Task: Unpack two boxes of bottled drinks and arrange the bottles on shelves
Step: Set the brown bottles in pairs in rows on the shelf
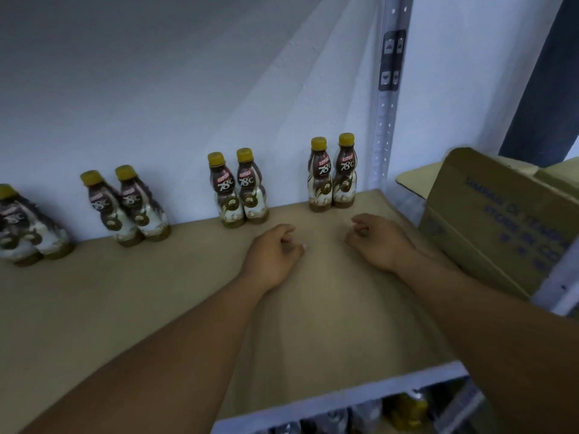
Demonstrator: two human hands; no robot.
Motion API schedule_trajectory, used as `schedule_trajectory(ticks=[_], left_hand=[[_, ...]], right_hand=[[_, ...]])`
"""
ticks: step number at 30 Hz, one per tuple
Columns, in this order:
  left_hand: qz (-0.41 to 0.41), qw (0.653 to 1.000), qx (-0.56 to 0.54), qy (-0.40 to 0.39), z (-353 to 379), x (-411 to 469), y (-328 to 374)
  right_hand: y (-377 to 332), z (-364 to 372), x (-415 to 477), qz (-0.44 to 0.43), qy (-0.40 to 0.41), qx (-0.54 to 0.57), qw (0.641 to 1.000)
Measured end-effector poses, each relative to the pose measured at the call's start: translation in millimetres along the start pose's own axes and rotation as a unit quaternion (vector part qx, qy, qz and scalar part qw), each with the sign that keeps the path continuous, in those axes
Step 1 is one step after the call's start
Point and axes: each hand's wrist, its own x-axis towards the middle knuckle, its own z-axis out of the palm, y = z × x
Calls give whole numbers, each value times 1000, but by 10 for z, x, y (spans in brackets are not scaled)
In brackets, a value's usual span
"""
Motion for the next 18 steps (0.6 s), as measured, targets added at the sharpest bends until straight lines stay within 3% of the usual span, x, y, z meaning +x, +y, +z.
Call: schedule_trajectory(ticks=[9,12,18], left_hand=[[-9,996,92,8,-717,-1706,-452],[15,992,117,34,-870,-2249,-597],[113,970,189,99,-836,-3137,-940]], right_hand=[[-677,507,-1516,-62,14,-147,987],[-902,755,-1986,-78,40,-127,988],[-918,1402,-2848,-225,118,-103,962]])
